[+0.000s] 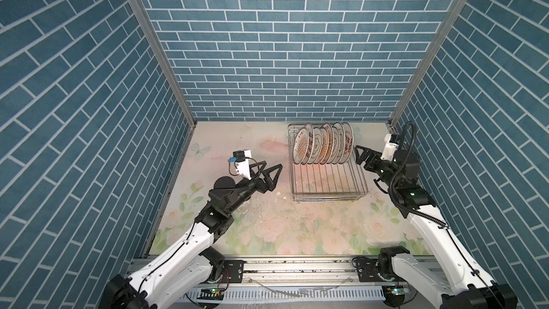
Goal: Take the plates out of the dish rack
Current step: 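Reach the right gripper to the outermost plate's rim while the left gripper approaches the rack, then close the right gripper on the plate rim and lift it out of the rack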
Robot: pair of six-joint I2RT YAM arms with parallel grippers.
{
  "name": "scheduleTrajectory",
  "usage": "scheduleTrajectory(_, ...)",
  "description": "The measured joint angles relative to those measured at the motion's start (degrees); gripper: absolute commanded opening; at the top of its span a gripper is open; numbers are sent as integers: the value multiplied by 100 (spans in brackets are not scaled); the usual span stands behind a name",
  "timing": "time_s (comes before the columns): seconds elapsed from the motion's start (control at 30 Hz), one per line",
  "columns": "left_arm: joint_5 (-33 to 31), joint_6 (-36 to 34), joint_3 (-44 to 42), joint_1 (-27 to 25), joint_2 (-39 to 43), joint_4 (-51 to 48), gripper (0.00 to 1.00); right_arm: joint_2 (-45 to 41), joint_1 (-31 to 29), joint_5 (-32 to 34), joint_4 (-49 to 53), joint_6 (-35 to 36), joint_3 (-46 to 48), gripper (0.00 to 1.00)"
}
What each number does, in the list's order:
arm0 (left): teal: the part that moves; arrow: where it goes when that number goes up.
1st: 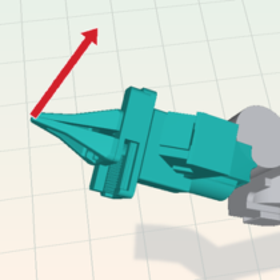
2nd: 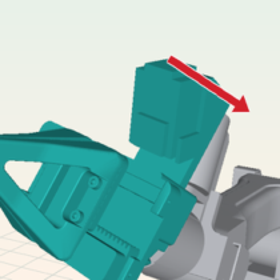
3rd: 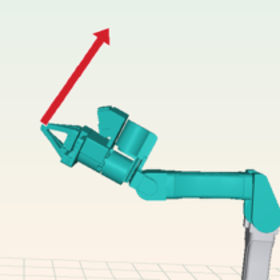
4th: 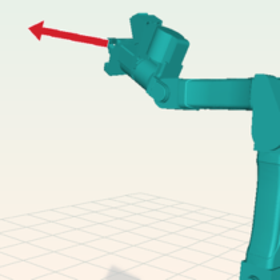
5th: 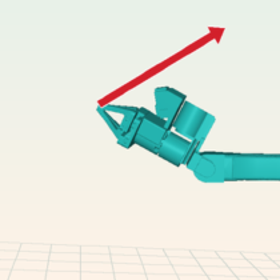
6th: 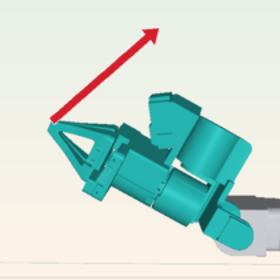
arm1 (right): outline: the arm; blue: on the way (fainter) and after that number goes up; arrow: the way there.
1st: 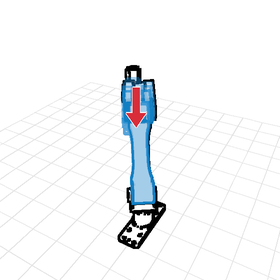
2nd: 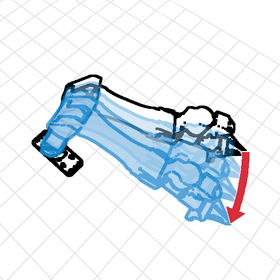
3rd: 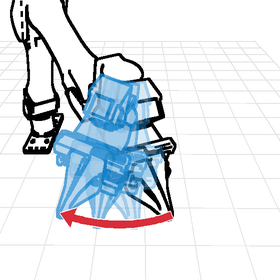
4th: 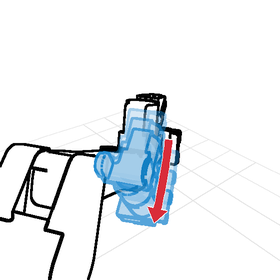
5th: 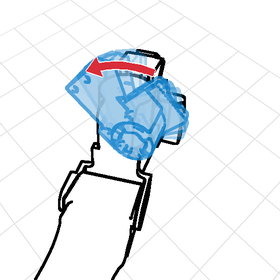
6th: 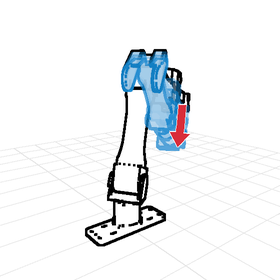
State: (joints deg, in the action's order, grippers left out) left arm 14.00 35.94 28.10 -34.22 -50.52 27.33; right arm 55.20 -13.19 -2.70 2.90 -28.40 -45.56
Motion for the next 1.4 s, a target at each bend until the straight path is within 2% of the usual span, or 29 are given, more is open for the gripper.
scheduleTrajectory(0.1, 15, -160, 157, -297, -452, -59, 100, 472, -284, 417, 251, 223, -391, 89)
scheduleTrajectory(0.23, 13, -297, 387, -424, -776, -87, 100, 1102, -343, 822, 621, 459, -914, 70)
scheduleTrajectory(0.5, -212, -350, 391, -435, -914, -9, 100, 2111, -376, 1307, 922, 734, -1687, 60)
scheduleTrajectory(0.83, -190, -289, 640, -450, -1676, 291, 100, 3220, -448, 1615, 1086, 1058, -2369, 35)
scheduleTrajectory(0.97, -310, -275, 640, -470, -1899, 358, 100, 3519, -496, 1906, 1191, 1213, -2597, 28)
scheduleTrajectory(1.4, -348, -190, 824, -481, -2610, 601, 100, 4413, -785, 2728, 1270, 1508, -3331, 19)
